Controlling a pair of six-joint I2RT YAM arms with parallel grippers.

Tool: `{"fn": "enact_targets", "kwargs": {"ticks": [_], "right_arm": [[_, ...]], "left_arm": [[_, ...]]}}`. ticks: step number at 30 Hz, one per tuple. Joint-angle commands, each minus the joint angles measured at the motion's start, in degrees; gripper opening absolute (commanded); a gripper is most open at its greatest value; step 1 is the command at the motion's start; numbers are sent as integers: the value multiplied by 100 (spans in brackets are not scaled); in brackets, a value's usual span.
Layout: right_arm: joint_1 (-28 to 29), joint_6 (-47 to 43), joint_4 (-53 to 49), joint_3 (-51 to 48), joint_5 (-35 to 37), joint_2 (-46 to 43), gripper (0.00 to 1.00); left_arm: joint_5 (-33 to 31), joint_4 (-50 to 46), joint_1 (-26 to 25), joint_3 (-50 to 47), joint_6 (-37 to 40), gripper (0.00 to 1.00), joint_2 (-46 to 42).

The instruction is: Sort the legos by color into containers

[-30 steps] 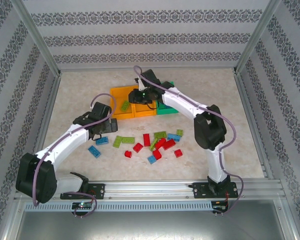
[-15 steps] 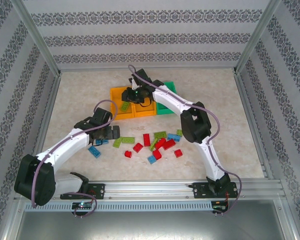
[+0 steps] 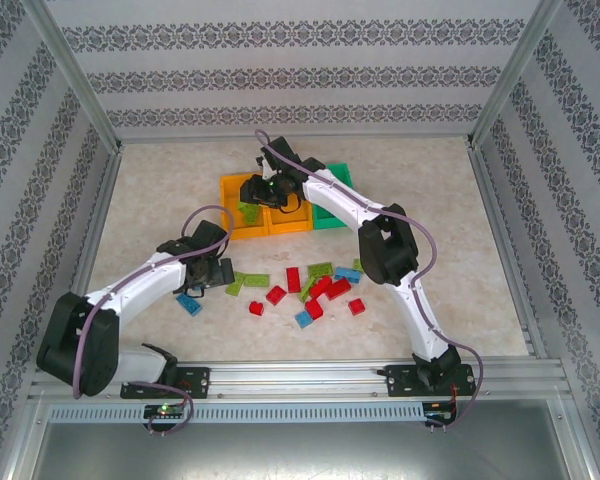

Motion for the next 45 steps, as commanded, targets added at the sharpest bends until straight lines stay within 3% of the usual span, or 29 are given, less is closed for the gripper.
{"fn": "enact_targets", "kwargs": {"ticks": [1,12,27,31,45], "right_arm": [[48,-101,-260,131,42,151,50],[49,-97,165,-334,-18,-429,55],[-254,-174,602,-1910,336,-1956,58],[-514,-185,677,-2493,485,-2362,58],[-1813,-462,882,-4863,892,-3881,59]], "left_arm": [[-159,-305,30,184,-231,99,185],[-36,-28,139,206,-152,99,487],[61,121,194,314,68,74,844],[70,119,193,381,128,63,835],[503,157,76,706,252,57,644]]}}
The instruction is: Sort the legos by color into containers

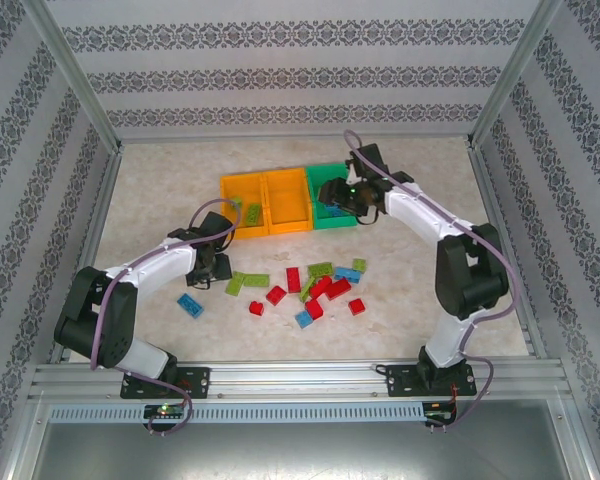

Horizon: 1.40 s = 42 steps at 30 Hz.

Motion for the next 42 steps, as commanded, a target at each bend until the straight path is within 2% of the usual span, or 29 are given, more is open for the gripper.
{"fn": "enact_targets", "kwargs": {"ticks": [1,8,13,16,20,24,32,37,42], "right_arm": [[-221,-248,64,-432,269,-454,59],[-805,-286,113,-1348,403,-1056,60],[-1096,-331,50,-1770,436,-1362,61],[-1147,-340,43,-2000,468,-1534,60],[-1106,-407,16,-2291,498,-1780,60],[-934,-595,-292,-2482,804,-2017,61],[-707,-323,-170,-3192,811,-2488,61],[-250,-343,-279,-3402,950,-2793,61],[312,-176,-635,-3633,1016,-2974,61]], "left_arm": [[330,126,-99,253,121,57,-171],[729,350,-864,1238,185,57,424],[1172,488,-1512,2618,410,57,1542],[1529,555,-1692,3527,545,57,2218],[1673,668,-1713,4518,681,57,2917],[1718,401,-1715,5690,926,57,3619],[1612,-285,-1601,7800,1050,58,4978],[1439,-176,-1451,8020,842,58,5275],[1177,-97,-1440,8047,926,65,5278]]}}
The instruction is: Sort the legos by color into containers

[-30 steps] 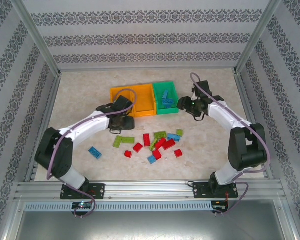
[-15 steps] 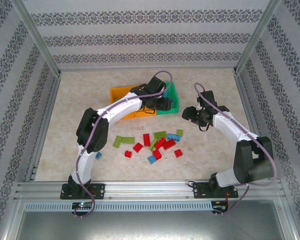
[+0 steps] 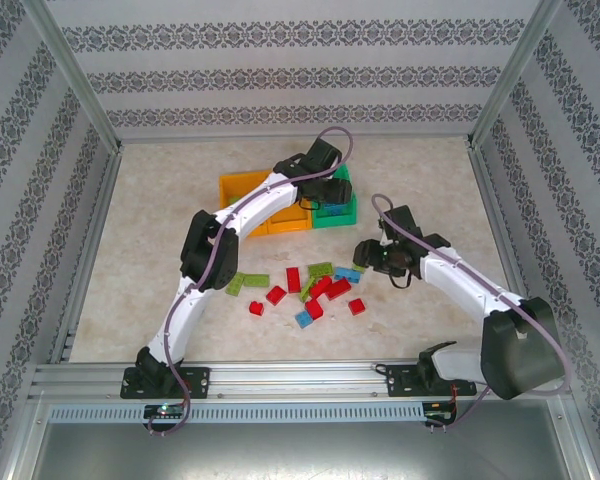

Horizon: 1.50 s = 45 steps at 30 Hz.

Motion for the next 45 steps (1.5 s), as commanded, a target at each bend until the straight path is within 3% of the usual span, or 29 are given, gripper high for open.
{"fn": "enact_targets", "kwargs": {"ticks": [1,9,10,15,26,29,33,38,45], "right_arm": [[382,136,-349,-303,175,-209,60],[1092,214,-672,-709,225,-688,60],[1165,177,-748,-710,264,-718,61],[1450,-11,-954,-650,469,-591,63],[2057,-163,-1081,-194,1025,589,63],[2135,-185,-1057,-96,1098,765,57],[2260,-216,-1172,-41,1286,929,41],[2433,-96,-1246,-76,1495,700,27],[2432,79,-784,25,1278,-175,20]], "left_arm": [[-304,-176,57,141,84,68,44],[-23,-150,60,119,-54,85,44],[73,-102,58,102,-93,99,26],[388,19,51,26,-277,100,-28],[620,217,17,-202,-477,100,-320],[660,271,24,-284,-494,100,-450],[657,299,24,-373,-503,100,-602],[700,279,24,-411,-520,99,-746],[318,27,24,-570,-513,100,-1090]]}}
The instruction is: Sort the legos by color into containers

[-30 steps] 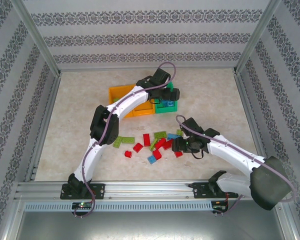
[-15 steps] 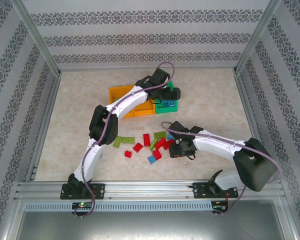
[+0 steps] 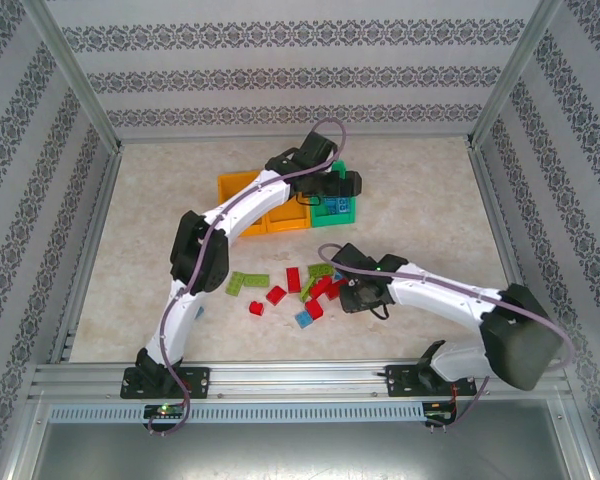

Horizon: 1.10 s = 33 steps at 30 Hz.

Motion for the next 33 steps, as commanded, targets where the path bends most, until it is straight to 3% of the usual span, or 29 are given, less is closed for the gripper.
{"fn": "enact_targets", "kwargs": {"ticks": [1,7,13,20,24,33], "right_arm": [[-30,146,348,178,-43,-413,20],[-524,104,1107,600,-663,-349,18],[-814,181,1668,1590,-1159,680,17],[-1111,715,2482,2690,-1845,2065,15],[-1217,892,2667,3252,-1985,2678,15],[-1301,859,2143,4641,-1829,3840,20]], "left_arm": [[-367,-247,15,-198,-13,100,-543],[-1146,120,55,-1296,110,99,-1487],[-1577,256,270,-2533,217,99,-2454],[-1586,382,1225,-4429,6,99,-3765],[-1837,130,1565,-5281,103,99,-4484],[-2242,-908,1604,-6404,-188,99,-5328]]}}
